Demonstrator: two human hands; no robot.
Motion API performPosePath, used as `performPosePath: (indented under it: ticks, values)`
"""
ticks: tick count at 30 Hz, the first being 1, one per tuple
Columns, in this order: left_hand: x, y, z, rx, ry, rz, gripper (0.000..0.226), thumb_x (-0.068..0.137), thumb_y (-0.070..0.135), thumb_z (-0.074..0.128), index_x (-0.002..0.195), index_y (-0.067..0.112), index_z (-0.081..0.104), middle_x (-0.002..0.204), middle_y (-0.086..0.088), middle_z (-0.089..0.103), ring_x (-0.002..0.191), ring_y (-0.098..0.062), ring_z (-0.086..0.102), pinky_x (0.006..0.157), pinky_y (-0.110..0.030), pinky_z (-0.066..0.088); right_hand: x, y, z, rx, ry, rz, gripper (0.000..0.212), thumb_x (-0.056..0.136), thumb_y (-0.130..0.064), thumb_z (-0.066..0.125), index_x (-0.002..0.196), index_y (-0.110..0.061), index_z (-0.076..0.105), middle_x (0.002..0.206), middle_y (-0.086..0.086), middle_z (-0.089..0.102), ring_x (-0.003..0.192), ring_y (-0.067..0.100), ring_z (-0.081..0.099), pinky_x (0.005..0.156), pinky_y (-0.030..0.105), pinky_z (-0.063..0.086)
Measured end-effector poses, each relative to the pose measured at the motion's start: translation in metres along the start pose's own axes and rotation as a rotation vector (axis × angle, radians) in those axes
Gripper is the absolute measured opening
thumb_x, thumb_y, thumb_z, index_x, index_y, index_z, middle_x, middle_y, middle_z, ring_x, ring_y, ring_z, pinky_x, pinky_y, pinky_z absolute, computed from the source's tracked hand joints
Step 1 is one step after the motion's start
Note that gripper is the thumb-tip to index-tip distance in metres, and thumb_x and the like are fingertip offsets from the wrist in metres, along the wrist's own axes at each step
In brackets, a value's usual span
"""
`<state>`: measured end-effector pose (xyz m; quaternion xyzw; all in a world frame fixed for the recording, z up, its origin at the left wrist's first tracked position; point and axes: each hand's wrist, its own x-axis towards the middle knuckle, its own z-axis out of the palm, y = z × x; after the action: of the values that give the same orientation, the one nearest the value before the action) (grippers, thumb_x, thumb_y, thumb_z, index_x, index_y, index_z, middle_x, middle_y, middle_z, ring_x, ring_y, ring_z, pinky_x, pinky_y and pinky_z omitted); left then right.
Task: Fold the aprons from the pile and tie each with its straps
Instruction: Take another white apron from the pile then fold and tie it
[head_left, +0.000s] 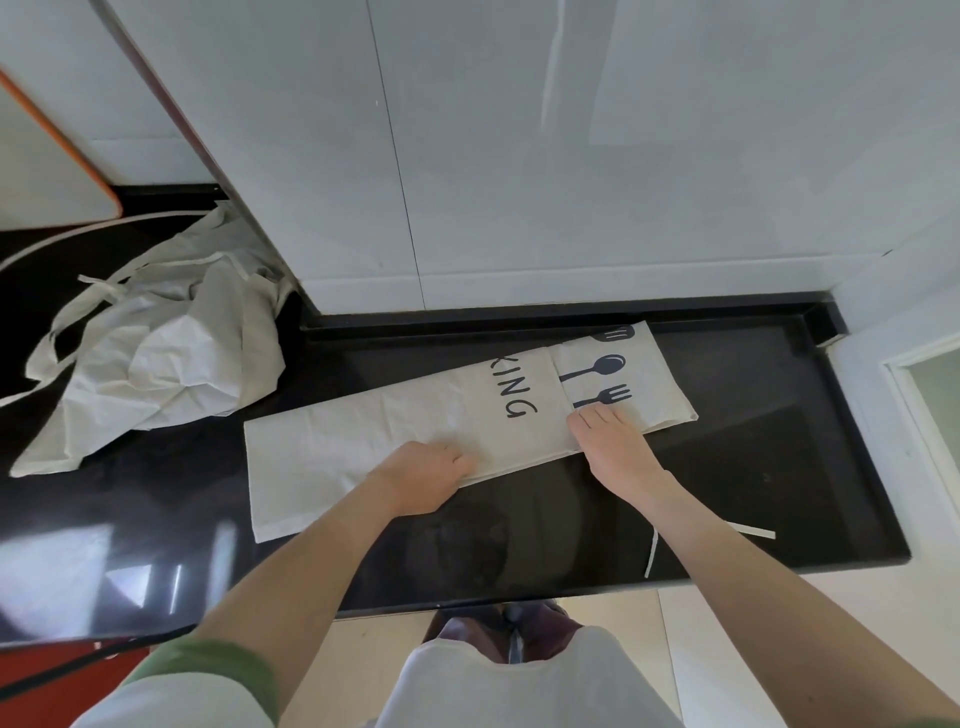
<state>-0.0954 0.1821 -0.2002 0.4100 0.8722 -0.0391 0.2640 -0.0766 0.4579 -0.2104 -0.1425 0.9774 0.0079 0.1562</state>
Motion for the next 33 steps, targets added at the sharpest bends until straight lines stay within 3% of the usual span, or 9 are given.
performPosePath:
  ticks: [5,8,13,17,19,22,25,28,33]
  values:
    - [0.004,0.004,-0.014,-0.095,-0.126,-0.151,0.046,0.1,0.052,0.029,0.093,0.014,0.055,0.087,0.002,0.053,0.092,-0.023,0.058,0.081,-0.034,0.043,-0.004,0.005,0.002,0.085,-0.07,-0.061,0.029,0.093,-0.013,0.048,0.122,-0.013,0.046,0.132,0.003,0.047,0.126,0.022,0.039,0.108,0.03,0.028]
    - [0.026,0.018,-0.025,-0.033,0.059,-0.226,0.054,0.101,0.052,0.024,0.109,0.01,0.059,0.107,-0.007,0.06,0.1,-0.025,0.056,0.084,-0.035,0.043,-0.011,0.01,0.002,0.101,-0.081,-0.107,0.021,0.093,-0.028,0.05,0.109,-0.015,0.047,0.115,0.0,0.049,0.112,0.019,0.042,0.101,0.03,0.031]
    - [0.06,0.045,-0.014,-0.004,0.214,-0.079,0.067,0.098,0.05,0.038,0.152,0.017,0.014,0.159,-0.012,0.011,0.145,-0.029,0.014,0.118,-0.046,0.011,-0.032,0.021,0.021,0.022,0.187,-0.096,0.033,0.093,-0.036,0.039,0.079,-0.015,0.06,0.08,-0.002,0.058,0.078,0.02,0.057,0.079,0.03,0.04]
    - [0.079,0.054,0.005,0.05,0.122,-0.028,0.065,0.103,0.049,0.024,0.152,0.029,-0.014,0.159,-0.007,-0.023,0.147,-0.027,-0.018,0.118,-0.051,-0.008,-0.054,0.039,0.031,-0.021,0.154,0.031,0.041,0.096,-0.036,0.038,0.076,-0.015,0.066,0.078,-0.002,0.06,0.072,0.02,0.056,0.065,0.03,0.042]
    - [0.082,0.052,0.013,0.049,0.155,-0.034,0.06,0.102,0.047,0.015,0.153,0.028,-0.01,0.16,-0.008,-0.016,0.148,-0.028,-0.011,0.118,-0.051,-0.005,-0.063,0.049,0.032,-0.01,0.13,0.139,0.035,0.097,-0.029,0.046,0.078,-0.011,0.07,0.075,0.001,0.059,0.071,0.023,0.057,0.061,0.035,0.045]
    - [0.082,0.049,0.018,0.046,0.255,-0.041,0.058,0.097,0.046,0.015,0.151,0.025,0.016,0.157,-0.012,0.024,0.144,-0.031,0.027,0.114,-0.052,0.02,-0.067,0.057,0.027,0.066,0.088,0.325,0.033,0.095,-0.021,0.049,0.073,-0.005,0.067,0.078,0.007,0.057,0.078,0.028,0.056,0.064,0.039,0.043]
    - [0.084,0.049,0.015,0.04,0.3,-0.01,0.058,0.094,0.048,0.028,0.146,0.024,0.029,0.151,-0.013,0.038,0.137,-0.032,0.041,0.109,-0.053,0.032,-0.066,0.055,0.022,0.128,0.082,0.443,0.025,0.092,-0.028,0.056,0.092,-0.005,0.064,0.094,0.008,0.059,0.092,0.028,0.056,0.075,0.036,0.043]
    - [0.091,0.052,0.006,0.013,0.354,0.011,0.068,0.087,0.046,0.057,0.145,0.022,0.033,0.153,-0.015,0.033,0.135,-0.033,0.041,0.106,-0.053,0.036,-0.056,0.047,0.021,0.212,0.122,0.519,0.041,0.09,-0.043,0.059,0.114,-0.01,0.054,0.109,0.004,0.057,0.102,0.023,0.055,0.084,0.033,0.045]
    - [0.106,0.062,0.0,0.046,0.328,0.051,0.064,0.098,0.04,0.044,0.154,0.027,0.016,0.162,-0.012,0.005,0.148,-0.031,0.009,0.116,-0.054,0.012,-0.044,0.039,0.023,0.399,0.086,0.519,0.027,0.101,-0.028,0.045,0.115,-0.008,0.056,0.114,0.008,0.059,0.106,0.026,0.055,0.088,0.036,0.045]
